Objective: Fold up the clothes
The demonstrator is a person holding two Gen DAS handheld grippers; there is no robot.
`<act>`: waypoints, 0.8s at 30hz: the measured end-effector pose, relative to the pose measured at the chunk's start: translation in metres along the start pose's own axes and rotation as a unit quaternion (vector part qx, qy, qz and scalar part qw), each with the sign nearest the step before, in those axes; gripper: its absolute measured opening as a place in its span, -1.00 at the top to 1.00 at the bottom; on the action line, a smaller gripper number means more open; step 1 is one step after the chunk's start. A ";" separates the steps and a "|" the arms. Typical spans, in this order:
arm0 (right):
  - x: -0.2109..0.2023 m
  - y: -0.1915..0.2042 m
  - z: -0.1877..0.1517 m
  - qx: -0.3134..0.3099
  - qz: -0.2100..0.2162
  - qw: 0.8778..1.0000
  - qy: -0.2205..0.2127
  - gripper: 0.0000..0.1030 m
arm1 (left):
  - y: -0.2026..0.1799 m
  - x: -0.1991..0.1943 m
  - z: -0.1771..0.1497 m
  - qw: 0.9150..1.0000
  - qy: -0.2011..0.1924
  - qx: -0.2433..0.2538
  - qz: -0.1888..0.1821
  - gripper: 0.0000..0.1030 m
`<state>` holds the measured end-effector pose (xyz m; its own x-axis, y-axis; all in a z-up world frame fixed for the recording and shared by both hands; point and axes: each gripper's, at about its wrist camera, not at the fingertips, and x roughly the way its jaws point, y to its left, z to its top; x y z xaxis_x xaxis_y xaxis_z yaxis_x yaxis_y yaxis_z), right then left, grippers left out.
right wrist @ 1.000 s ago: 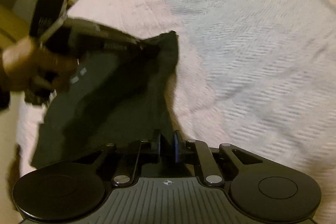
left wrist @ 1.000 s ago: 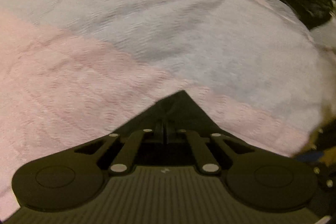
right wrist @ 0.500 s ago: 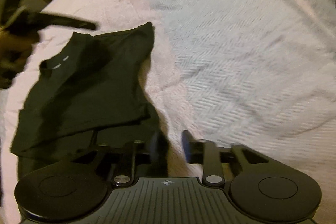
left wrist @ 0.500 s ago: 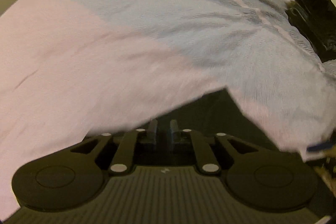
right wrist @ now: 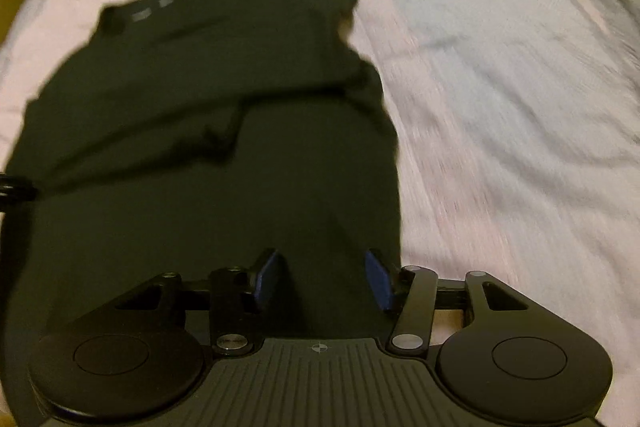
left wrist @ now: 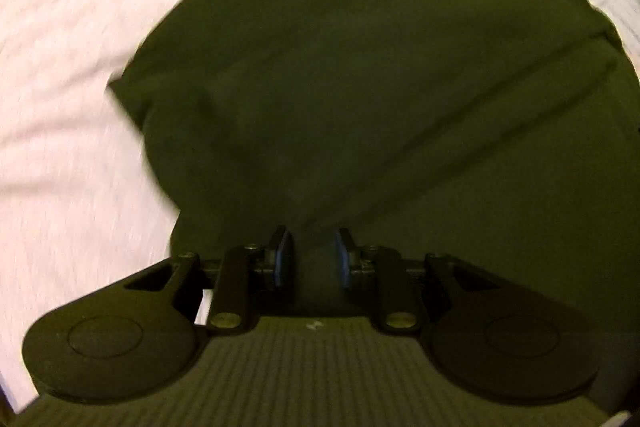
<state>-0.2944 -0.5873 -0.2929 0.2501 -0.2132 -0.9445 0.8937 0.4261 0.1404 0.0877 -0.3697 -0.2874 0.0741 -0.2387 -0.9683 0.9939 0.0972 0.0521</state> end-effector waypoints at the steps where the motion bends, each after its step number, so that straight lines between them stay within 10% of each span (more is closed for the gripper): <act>1: -0.005 0.005 -0.008 -0.009 -0.016 1.000 0.005 -0.04 | 0.004 -0.003 -0.010 1.000 -0.002 0.000 -0.003 0.60; 9: -0.035 0.032 -0.066 -0.030 -0.085 0.994 0.059 -0.14 | 0.021 -0.029 -0.086 1.000 -0.014 0.015 -0.007 0.56; 24: -0.066 0.071 -0.106 -0.183 -0.013 0.982 0.037 -0.28 | -0.071 -0.098 -0.186 0.997 -0.060 0.014 0.043 0.46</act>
<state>-0.2867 -0.4499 -0.2520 0.1887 -0.1707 -0.9671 0.7020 0.7121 0.0113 -0.0049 -0.1734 -0.2421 0.1665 -0.3444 -0.9239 0.9853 0.0947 0.1423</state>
